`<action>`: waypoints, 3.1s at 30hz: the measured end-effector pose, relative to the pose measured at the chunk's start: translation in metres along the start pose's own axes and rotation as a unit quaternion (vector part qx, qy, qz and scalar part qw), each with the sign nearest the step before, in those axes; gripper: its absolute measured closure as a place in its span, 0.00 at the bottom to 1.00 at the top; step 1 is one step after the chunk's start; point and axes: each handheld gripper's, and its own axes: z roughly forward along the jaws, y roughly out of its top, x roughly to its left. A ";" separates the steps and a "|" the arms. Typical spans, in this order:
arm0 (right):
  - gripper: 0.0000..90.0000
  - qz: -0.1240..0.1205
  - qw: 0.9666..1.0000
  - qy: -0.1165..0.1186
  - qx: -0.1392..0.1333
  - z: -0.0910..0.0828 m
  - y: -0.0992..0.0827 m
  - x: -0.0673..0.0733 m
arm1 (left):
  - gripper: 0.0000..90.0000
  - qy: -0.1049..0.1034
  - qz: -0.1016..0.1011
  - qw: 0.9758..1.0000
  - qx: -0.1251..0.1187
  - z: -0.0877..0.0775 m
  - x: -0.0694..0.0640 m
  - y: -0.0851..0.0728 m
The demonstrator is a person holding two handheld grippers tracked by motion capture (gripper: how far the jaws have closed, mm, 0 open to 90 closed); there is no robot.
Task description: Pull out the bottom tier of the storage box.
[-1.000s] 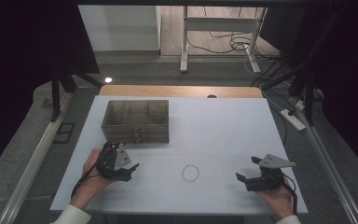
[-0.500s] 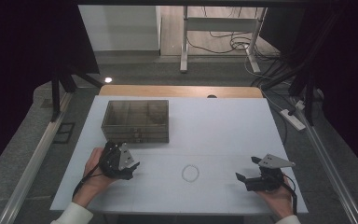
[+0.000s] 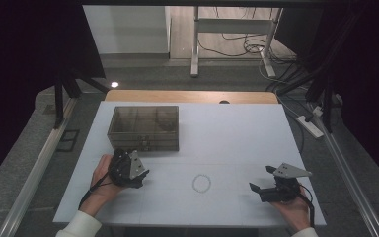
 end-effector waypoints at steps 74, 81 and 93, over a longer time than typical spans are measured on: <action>0.09 -0.002 1.000 -0.004 0.003 0.000 -0.001 0.000 | 0.52 0.092 0.066 0.992 0.047 0.045 -0.004 0.000; 0.09 -0.002 1.000 -0.004 0.003 0.000 -0.001 0.000 | 0.55 0.095 0.070 0.992 0.048 0.047 -0.003 0.000; 0.09 -0.002 1.000 -0.005 0.005 0.000 -0.001 0.000 | 0.58 0.096 0.086 0.990 0.054 0.053 -0.007 0.000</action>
